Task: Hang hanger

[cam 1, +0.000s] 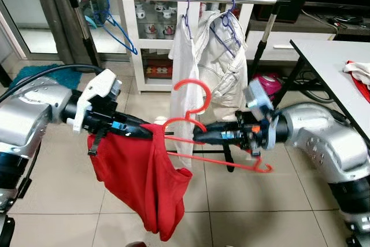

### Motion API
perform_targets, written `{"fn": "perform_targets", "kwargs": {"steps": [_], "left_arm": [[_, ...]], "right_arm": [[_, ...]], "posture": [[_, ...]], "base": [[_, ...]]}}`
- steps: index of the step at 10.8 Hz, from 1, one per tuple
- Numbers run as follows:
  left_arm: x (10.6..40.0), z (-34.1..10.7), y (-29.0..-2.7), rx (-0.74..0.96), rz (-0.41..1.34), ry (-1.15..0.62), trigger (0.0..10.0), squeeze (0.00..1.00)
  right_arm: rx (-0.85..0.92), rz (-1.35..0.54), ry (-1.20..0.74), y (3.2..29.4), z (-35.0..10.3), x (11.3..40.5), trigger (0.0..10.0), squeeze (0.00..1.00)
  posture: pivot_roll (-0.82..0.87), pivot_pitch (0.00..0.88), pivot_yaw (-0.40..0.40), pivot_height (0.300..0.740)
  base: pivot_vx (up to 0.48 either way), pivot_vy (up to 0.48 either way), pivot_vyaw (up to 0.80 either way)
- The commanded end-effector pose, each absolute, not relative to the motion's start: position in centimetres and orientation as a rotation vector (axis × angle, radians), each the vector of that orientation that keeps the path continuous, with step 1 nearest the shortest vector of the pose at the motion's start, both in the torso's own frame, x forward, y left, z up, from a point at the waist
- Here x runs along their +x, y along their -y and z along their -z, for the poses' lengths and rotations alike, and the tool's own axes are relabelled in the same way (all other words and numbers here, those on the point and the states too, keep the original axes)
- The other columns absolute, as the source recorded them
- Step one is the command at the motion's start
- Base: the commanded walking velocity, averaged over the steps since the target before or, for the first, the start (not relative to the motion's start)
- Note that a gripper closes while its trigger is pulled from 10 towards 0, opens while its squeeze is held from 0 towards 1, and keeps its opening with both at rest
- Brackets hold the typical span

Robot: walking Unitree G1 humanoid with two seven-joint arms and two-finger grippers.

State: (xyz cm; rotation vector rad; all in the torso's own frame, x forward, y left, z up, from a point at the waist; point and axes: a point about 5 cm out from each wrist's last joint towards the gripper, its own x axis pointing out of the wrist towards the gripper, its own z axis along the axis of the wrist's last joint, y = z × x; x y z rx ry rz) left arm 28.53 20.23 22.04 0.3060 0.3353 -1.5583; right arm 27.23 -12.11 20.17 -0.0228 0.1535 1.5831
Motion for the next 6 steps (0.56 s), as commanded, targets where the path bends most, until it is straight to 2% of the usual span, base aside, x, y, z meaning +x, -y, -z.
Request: {"fn": "perform_targets", "kwargs": {"steps": [1,3,4,6], "left_arm": [[28.5,-22.7,-20.7,0.302,1.528,-0.301,0.0,0.0],[28.9,-22.1,-21.9,0.325,1.412,-0.311,0.0,0.0],[29.8,-21.5,-22.9,0.378,1.269,-0.319,0.0,0.0],[30.5,-21.5,-23.5,0.357,1.141,-0.28,0.0,0.0]], "right_arm": [[-0.012,-1.574,-0.13,12.4,-20.8,27.4,10.0,1.0],[-0.005,-1.498,-0.104,13.3,-21.0,28.0,10.0,1.0],[0.037,-1.401,-0.048,14.5,-21.6,28.6,10.0,1.0],[0.19,-1.311,0.108,15.3,-24.0,28.9,10.0,1.0]], "posture": [[-0.05,0.0,-0.006,0.74],[-0.04,0.0,-0.015,0.74],[-0.04,0.0,-0.016,0.74],[-0.04,0.0,-0.013,0.74]], "base": [[0.0,0.0,0.0],[0.0,0.0,0.0],[0.0,0.0,0.0],[0.0,0.0,0.0]]}}
